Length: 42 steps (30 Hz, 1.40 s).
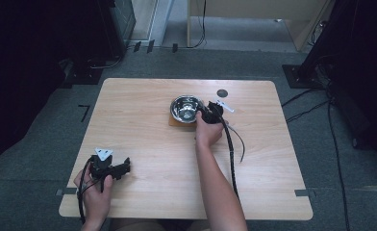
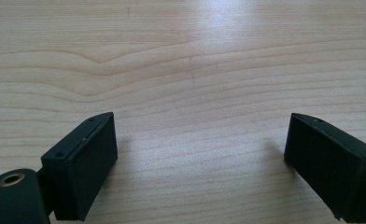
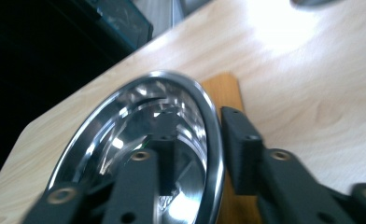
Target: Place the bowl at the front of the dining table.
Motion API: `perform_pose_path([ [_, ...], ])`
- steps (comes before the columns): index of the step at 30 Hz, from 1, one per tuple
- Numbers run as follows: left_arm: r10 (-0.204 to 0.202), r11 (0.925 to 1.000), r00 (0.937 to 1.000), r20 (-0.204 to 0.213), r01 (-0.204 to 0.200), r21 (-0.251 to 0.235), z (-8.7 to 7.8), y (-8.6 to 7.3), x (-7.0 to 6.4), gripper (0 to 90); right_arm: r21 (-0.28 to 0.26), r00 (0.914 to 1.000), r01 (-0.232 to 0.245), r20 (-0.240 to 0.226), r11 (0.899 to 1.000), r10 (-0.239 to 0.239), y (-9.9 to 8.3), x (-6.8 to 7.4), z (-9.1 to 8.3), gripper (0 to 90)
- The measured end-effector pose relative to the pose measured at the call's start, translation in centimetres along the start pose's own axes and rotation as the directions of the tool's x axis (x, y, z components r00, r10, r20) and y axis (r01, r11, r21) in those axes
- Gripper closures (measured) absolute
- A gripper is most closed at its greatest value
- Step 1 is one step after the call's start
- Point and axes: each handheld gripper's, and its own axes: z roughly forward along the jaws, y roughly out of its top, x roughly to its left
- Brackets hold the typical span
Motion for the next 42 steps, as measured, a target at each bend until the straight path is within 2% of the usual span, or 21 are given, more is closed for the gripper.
perform_pose_path([
  [4, 0.0, 1.0, 1.0, 0.0, 0.0, 0.0, 0.0, 0.0, 0.0, 9.3, -0.027, 0.9959, 0.086, 0.03, 0.996, -0.085, 0.1, 0.0, -0.4, 53.8],
  [6, 0.0, 1.0, 1.0, 0.0, 0.0, 0.0, 0.0, 0.0, 0.0, 9.3, -0.048, 0.9931, 0.116, 0.023, 0.992, -0.115, 0.1, -0.1, -0.7, 52.5],
  [7, 0.0, 1.0, 1.0, 0.0, 0.0, 0.0, 0.0, 0.0, 0.0, 9.3, -0.048, 0.9931, 0.116, 0.023, 0.992, -0.115, 0.1, -0.1, -0.7, 52.5],
  [10, 0.001, 1.0, 1.0, 0.0, -0.001, 0.0, 0.0, 0.0, 0.0, 9.3, -0.082, 0.9851, 0.17, -0.012, 0.982, -0.172, 0.2, -0.1, -1.3, 49.7],
  [14, 0.001, 1.0, 1.0, 0.0, -0.001, 0.0, 0.0, 0.0, 0.0, 9.2, -0.09, 0.9818, 0.183, -0.036, 0.979, -0.186, 0.3, -0.1, -1.9, 46.1],
  [15, 0.001, 1.0, 1.0, -0.001, -0.001, 0.0, 0.0, 0.0, 0.0, 9.2, -0.099, 0.9781, 0.196, -0.053, 0.976, -0.201, 0.4, 0.0, -2.3, 43.5],
  [19, 0.001, 1.0, 1.0, 0.0, -0.001, 0.0, 0.0, 0.0, 0.0, 9.2, -0.097, 0.9794, 0.179, -0.076, 0.979, -0.187, 0.6, 0.2, -3.2, 36.5],
  [24, 0.002, 1.0, 1.0, 0.0, -0.002, 0.0, 0.0, 0.0, 0.0, 9.3, -0.085, 0.9768, 0.193, -0.078, 0.977, -0.2, 0.6, 0.0, -3.9, 31.3],
  [28, 0.0, 1.0, 1.0, 0.0, 0.0, 0.0, 0.0, 0.0, 0.0, 9.3, -0.051, 0.9553, 0.271, -0.108, 0.961, -0.275, 0.3, -0.5, -4.7, 25.7],
  [29, 0.0, 1.0, 1.0, 0.0, 0.0, 0.0, 0.0, 0.0, 0.0, 9.3, -0.051, 0.9553, 0.271, -0.108, 0.961, -0.275, 0.3, -0.5, -4.7, 25.7],
  [30, 0.0, 1.0, 1.0, 0.0, 0.0, 0.0, 0.0, 0.0, 0.0, 9.3, -0.039, 0.9495, 0.291, -0.111, 0.956, -0.293, 0.1, -0.7, -4.9, 24.4],
  [33, 0.0, 1.0, 1.0, 0.0, 0.0, 0.001, 0.0, 0.0, 0.0, 9.3, -0.024, 0.9428, 0.314, -0.111, 0.949, -0.314, -0.1, -0.8, -5.4, 22.1],
  [35, 0.0, 1.0, 1.0, 0.0, 0.0, 0.001, 0.0, 0.0, 0.0, 9.2, -0.017, 0.9337, 0.343, -0.102, 0.939, -0.343, -0.2, -0.8, -5.6, 20.6],
  [36, 0.0, 1.0, 1.0, 0.0, 0.0, 0.001, 0.0, 0.0, 0.0, 9.2, -0.017, 0.9337, 0.343, -0.102, 0.939, -0.343, -0.2, -0.8, -5.6, 20.6],
  [37, 0.0, 1.0, 1.0, 0.0, 0.0, 0.001, 0.0, 0.0, 0.0, 9.3, -0.012, 0.9259, 0.365, -0.1, 0.931, -0.364, -0.3, -0.9, -5.9, 19.3],
  [42, 0.0, 1.0, 1.0, 0.0, 0.0, 0.001, 0.0, 0.0, 0.0, 9.3, 0.003, 0.9198, 0.38, -0.107, 0.925, -0.377, -0.5, -1.1, -6.5, 16.3],
])
